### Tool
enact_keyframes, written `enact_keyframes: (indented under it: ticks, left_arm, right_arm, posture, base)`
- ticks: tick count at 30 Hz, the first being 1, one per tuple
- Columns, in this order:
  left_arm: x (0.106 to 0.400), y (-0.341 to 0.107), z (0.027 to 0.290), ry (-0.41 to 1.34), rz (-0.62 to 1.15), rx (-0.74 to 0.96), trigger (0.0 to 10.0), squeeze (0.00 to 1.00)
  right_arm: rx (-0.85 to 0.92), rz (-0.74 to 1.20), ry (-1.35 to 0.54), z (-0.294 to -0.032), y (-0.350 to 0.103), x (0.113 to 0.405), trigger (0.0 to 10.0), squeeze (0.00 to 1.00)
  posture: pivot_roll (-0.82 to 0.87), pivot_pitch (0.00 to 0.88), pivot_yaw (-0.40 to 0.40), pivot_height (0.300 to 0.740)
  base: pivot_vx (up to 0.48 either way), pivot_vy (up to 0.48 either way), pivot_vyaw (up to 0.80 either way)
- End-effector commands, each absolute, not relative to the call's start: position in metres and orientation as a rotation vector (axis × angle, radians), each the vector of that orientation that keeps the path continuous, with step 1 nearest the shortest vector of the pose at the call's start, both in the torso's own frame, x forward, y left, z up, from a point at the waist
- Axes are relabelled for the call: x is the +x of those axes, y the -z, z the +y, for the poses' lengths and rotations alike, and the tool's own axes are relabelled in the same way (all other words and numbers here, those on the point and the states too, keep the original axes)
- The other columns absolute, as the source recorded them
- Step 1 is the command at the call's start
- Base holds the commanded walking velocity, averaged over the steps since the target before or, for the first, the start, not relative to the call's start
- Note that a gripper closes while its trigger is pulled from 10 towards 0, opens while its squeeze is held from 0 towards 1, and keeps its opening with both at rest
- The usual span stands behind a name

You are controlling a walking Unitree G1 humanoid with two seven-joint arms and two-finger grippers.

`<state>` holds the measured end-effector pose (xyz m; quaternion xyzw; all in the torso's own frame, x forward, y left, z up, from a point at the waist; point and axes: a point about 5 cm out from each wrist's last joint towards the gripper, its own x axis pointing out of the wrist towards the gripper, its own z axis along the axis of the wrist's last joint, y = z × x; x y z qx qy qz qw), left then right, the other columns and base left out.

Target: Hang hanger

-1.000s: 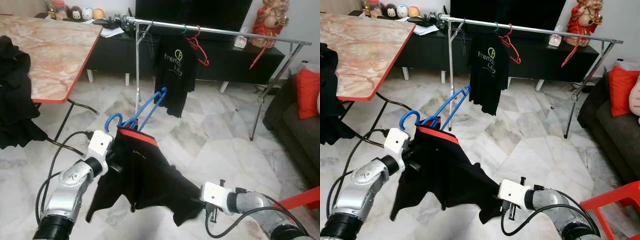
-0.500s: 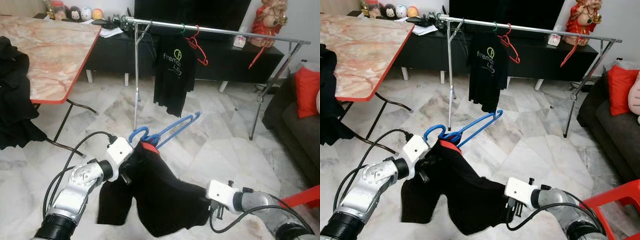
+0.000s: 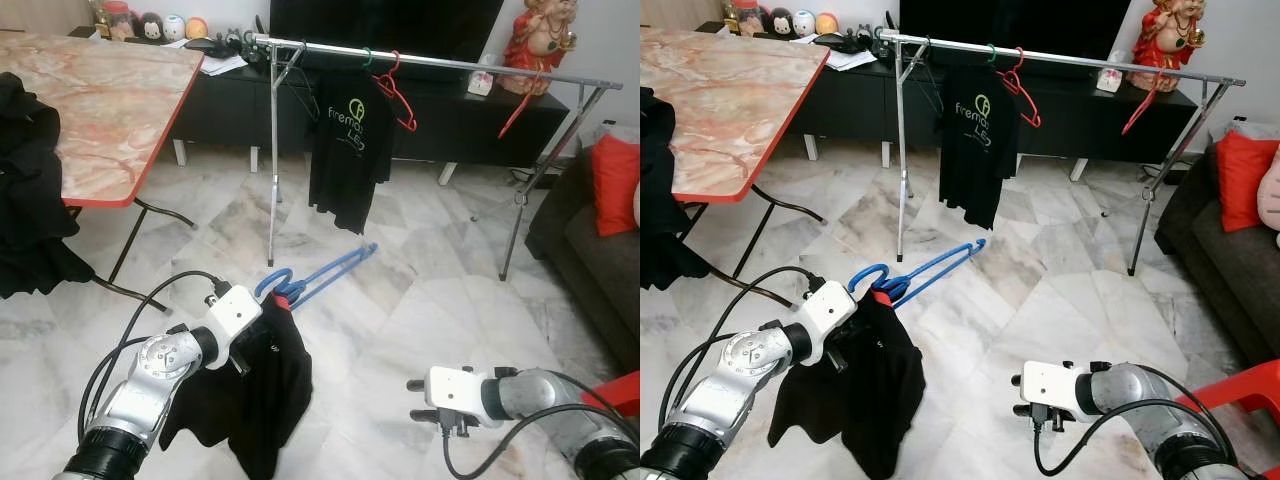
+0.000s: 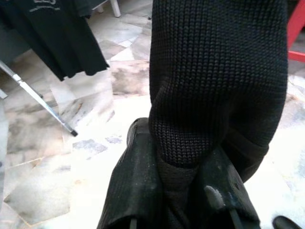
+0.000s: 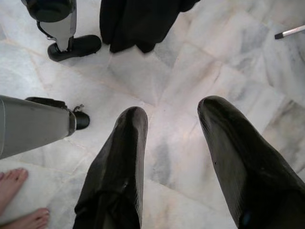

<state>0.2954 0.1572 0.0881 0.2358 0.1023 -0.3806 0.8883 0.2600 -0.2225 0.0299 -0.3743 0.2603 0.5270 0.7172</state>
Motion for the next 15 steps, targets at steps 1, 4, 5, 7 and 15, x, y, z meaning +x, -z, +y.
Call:
enact_keyframes:
  ticks: [1, 4, 5, 7, 15]
  left_arm:
    - [0.295, -0.092, 0.151, 0.869, 0.192, 0.571, 10.0, 0.0]
    - [0.288, -0.082, 0.152, 0.968, 0.269, 0.645, 10.0, 0.0]
    - [0.286, -0.08, 0.151, 0.995, 0.286, 0.64, 10.0, 0.0]
    - [0.285, -0.079, 0.149, 1.023, 0.3, 0.638, 10.0, 0.0]
    - [0.279, -0.078, 0.139, 1.102, 0.324, 0.636, 10.0, 0.0]
  right_arm:
    - [-0.851, 0.529, -1.146, -0.229, -0.043, 0.265, 10.0, 1.0]
    - [-0.836, 0.388, -1.15, -0.22, -0.071, 0.278, 10.0, 1.0]
    - [-0.848, 0.353, -1.157, -0.216, -0.079, 0.281, 10.0, 1.0]
    - [-0.873, 0.32, -1.179, -0.212, -0.086, 0.282, 10.0, 1.0]
    - [-0.866, 0.193, -1.243, -0.193, -0.106, 0.284, 10.0, 1.0]
  posture:
    - [-0.03, 0.0, -0.128, 0.74]
    - [-0.04, 0.0, -0.125, 0.74]
    - [-0.04, 0.0, -0.125, 0.74]
    - [-0.04, 0.0, -0.127, 0.74]
    - [-0.04, 0.0, -0.13, 0.74]
  base:
    - [0.0, 0.0, 0.0]
    - [0.0, 0.0, 0.0]
    - [0.0, 0.0, 0.0]
    - [0.0, 0.0, 0.0]
    - [0.0, 0.0, 0.0]
